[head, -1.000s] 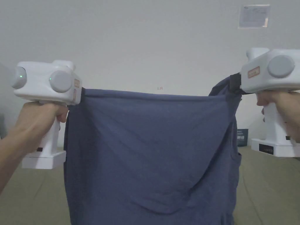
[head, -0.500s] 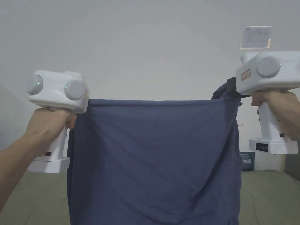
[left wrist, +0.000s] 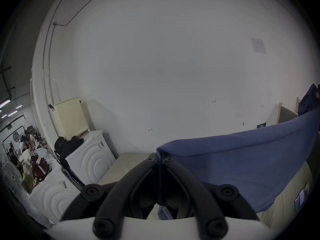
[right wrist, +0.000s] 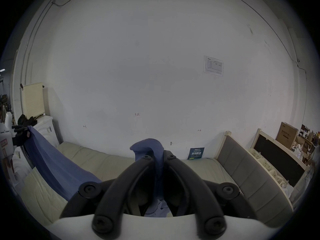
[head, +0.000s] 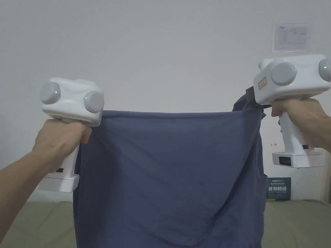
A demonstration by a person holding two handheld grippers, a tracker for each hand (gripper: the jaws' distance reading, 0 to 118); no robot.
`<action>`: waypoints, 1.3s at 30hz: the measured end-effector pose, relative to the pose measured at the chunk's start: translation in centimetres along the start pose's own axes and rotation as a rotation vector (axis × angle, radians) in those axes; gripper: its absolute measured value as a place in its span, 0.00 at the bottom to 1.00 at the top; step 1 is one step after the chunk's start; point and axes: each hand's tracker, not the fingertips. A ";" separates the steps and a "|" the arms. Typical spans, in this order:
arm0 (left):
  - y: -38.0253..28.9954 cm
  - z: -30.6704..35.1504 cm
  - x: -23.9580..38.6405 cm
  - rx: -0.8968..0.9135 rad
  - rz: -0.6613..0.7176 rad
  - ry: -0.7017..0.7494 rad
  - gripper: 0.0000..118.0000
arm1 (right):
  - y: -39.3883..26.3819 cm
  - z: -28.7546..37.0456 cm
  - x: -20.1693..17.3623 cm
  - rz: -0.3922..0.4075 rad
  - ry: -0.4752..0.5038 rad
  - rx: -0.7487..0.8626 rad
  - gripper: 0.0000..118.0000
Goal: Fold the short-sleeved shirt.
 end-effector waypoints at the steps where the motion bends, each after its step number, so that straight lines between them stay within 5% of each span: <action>1: -0.1 -1.1 0.5 -0.003 0.003 0.001 0.01 | -0.1 -1.0 0.0 0.009 -0.010 -0.009 0.08; 11: -3.1 -8.7 4.9 -0.050 0.013 -0.020 0.01 | -4.2 -8.1 0.6 0.014 -0.068 -0.065 0.08; 19: -10.9 -10.0 5.5 -0.145 0.053 -0.101 0.01 | -13.7 -8.7 2.4 -0.041 -0.015 -0.173 0.08; 25: -18.3 -6.0 5.1 -0.219 0.012 -0.141 0.01 | -23.3 -2.9 3.1 -0.135 0.029 -0.217 0.08; 35: -32.2 5.2 2.1 -0.373 -0.038 -0.225 0.01 | -39.7 10.3 4.1 -0.122 0.054 -0.366 0.08; 39: -36.9 10.3 1.0 -0.425 -0.077 -0.234 0.01 | -45.2 14.7 4.2 -0.179 0.063 -0.443 0.08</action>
